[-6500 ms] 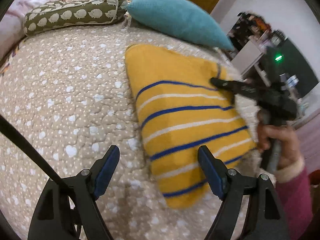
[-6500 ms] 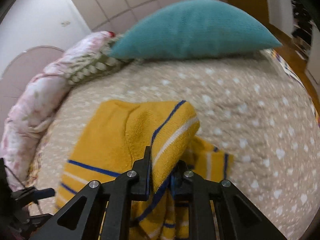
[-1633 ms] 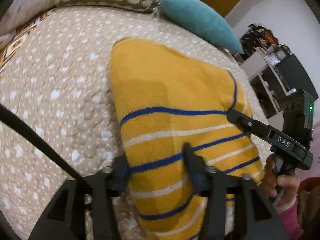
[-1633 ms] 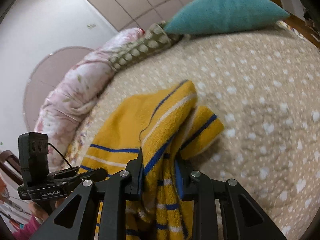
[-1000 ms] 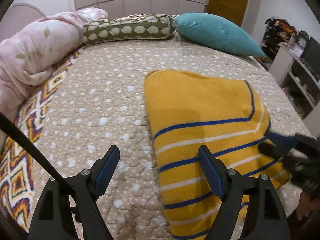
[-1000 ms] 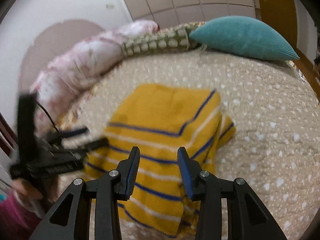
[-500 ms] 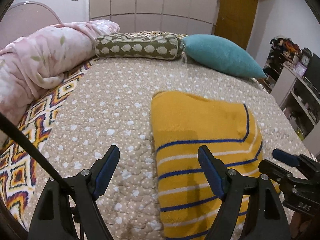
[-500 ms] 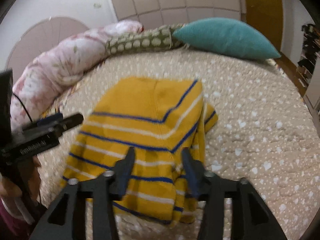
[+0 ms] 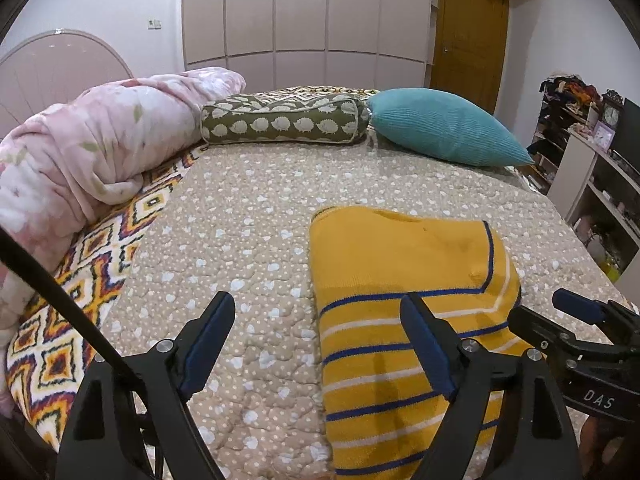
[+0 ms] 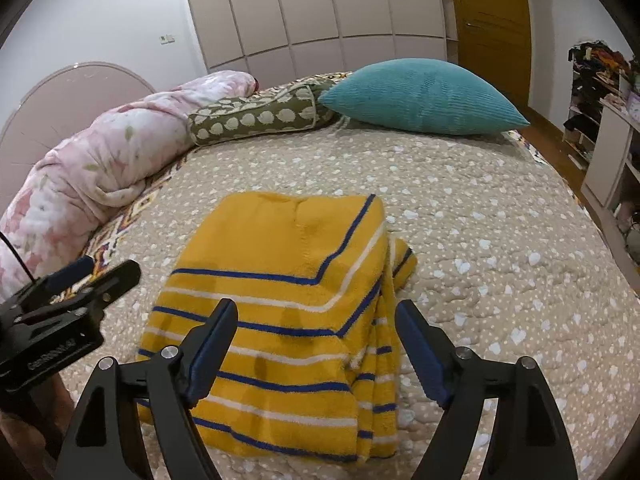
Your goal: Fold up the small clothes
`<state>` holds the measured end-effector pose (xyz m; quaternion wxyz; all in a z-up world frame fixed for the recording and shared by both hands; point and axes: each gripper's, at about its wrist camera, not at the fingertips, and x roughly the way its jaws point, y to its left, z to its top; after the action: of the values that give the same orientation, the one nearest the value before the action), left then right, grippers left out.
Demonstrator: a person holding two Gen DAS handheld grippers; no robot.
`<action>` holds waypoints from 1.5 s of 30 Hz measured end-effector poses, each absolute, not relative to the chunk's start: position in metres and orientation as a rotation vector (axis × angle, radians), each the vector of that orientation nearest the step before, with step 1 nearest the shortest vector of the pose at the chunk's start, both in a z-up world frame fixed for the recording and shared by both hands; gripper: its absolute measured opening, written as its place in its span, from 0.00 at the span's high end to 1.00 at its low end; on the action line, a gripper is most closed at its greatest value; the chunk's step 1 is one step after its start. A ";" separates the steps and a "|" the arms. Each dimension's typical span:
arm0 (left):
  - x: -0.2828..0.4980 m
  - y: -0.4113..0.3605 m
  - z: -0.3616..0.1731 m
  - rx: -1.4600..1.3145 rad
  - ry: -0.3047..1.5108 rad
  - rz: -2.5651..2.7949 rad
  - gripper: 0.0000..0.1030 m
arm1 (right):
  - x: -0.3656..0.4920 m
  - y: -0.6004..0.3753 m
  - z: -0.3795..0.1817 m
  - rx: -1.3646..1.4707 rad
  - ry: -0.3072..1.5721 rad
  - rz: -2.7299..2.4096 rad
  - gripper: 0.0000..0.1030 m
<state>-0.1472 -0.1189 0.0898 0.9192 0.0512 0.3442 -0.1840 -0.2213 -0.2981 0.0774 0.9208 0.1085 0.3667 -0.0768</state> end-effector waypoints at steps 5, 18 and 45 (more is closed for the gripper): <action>-0.148 -0.117 0.088 0.093 0.713 -0.377 0.19 | -0.219 -0.300 0.073 0.228 0.761 -0.172 0.16; -0.144 -0.115 0.079 0.066 0.738 -0.384 0.19 | -0.210 -0.292 0.067 0.181 0.780 -0.192 0.13; -0.141 -0.110 0.070 0.031 0.772 -0.392 0.19 | -0.204 -0.293 0.061 0.170 0.811 -0.185 0.13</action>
<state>-0.1406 -0.1102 0.0704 0.9075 0.0148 0.3741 -0.1901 -0.2037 -0.2931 0.0610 0.9113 0.0826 0.3934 -0.0897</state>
